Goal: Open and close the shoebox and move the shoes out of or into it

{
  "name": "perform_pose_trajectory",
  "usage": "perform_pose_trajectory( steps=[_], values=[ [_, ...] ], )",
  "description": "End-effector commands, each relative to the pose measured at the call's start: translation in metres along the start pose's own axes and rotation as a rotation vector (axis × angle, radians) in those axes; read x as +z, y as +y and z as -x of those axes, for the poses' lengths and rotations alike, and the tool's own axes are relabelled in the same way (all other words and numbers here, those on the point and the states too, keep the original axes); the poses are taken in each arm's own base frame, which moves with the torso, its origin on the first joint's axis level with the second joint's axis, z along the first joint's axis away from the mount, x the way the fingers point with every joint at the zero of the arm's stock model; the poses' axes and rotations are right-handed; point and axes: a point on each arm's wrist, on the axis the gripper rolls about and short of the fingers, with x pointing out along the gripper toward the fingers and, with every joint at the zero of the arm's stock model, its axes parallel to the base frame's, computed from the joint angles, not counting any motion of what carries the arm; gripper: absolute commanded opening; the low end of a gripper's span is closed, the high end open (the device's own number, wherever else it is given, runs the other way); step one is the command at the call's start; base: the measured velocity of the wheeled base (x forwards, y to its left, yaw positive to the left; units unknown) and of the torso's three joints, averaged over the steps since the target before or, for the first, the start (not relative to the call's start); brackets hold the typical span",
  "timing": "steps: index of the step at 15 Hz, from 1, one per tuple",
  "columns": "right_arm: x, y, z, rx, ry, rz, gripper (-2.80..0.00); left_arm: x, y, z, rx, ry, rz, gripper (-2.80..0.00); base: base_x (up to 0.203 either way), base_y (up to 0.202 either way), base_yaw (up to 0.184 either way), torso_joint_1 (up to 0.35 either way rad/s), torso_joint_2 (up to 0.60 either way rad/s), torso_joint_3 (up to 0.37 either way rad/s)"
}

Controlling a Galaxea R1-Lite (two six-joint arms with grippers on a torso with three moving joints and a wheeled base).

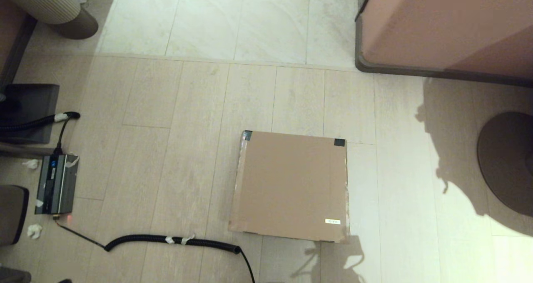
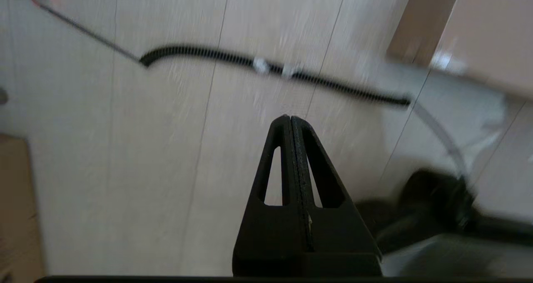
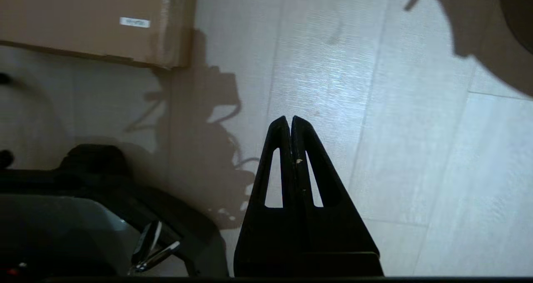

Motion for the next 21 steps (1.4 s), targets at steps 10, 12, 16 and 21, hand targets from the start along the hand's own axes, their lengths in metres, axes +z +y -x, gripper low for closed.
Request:
perform_pose_trajectory(
  steps=[10, 12, 16, 21],
  values=[
    [-0.015, 0.003, 0.011, -0.003, -0.077, -0.031, -2.8, -0.043, 0.008, 0.05, -0.127, -0.213, -0.173, -2.8, 0.0, 0.0, 0.0, 0.0, 0.0, 0.0],
    [-0.02, 0.003, 0.019, 0.018, -0.188, -0.029, -2.8, -0.051, 0.009, 0.06, -0.154, -0.344, -0.189, -2.8, 0.0, 0.0, 0.0, 0.0, 0.0, 0.0],
    [-0.021, 0.003, 0.02, 0.01, -0.224, -0.057, -2.8, -0.051, 0.011, 0.063, -0.113, -0.424, -0.003, -2.8, 0.0, 0.0, 0.0, 0.0, 0.0, 0.0],
    [-0.021, 0.003, 0.02, 0.005, -0.234, -0.066, -2.8, -0.054, 0.01, 0.06, -0.16, -0.403, 0.037, -2.8, 0.0, 0.0, 0.0, 0.0, 0.0, 0.0]
  ],
)
